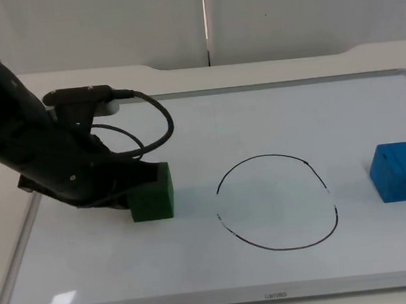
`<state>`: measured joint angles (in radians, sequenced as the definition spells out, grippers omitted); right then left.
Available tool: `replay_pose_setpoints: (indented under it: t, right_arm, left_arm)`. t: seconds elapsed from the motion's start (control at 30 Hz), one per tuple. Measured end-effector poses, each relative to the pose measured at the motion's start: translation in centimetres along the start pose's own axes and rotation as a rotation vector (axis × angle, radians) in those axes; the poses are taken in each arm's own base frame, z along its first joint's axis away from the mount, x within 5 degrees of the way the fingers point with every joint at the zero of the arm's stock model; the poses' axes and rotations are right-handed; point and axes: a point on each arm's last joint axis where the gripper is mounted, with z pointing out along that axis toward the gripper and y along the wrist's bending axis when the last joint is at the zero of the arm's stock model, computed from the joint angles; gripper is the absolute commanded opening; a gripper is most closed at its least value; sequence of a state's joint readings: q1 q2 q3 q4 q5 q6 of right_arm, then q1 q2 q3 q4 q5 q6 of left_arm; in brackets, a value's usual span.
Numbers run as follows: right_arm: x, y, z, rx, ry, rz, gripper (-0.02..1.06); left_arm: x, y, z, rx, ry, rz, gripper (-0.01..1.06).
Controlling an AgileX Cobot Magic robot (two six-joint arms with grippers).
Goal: Push the two cubes into the marked area.
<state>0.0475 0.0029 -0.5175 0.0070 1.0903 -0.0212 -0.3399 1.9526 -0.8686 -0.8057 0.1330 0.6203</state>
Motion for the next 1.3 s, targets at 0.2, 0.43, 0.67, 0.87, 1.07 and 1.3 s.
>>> replay_pose_setpoints:
  t: [0.2,0.43,0.67,0.87,1.07,1.3]
  right_arm:
    - [0.0,0.0,0.0,0.0,0.0,0.0,1.05]
    - [0.0,0.0,0.0,0.0,0.0,0.0,1.05]
    - [0.0,0.0,0.0,-0.001,0.0,0.003,1.05]
    - [0.0,0.0,0.0,-0.001,0.0,0.003,1.05]
    - [0.0,0.0,0.0,-0.001,0.0,0.003,1.05]
    - [0.0,0.0,0.0,-0.001,0.0,0.003,1.05]
  left_arm:
    - [0.0,-0.1,0.0,-0.001,-0.004,0.002,0.0]
    - [-0.9,-0.4,-0.1,0.012,-0.021,0.005,0.0]
    - [-1.1,-0.5,-0.2,0.02,-0.021,0.006,0.0]
    - [-1.0,-0.6,-0.2,0.03,-0.009,0.006,0.0]
    - [-0.8,-0.9,-0.2,0.045,0.011,0.011,0.0]
    - [-0.3,-2.8,0.0,0.071,0.021,0.062,0.0]
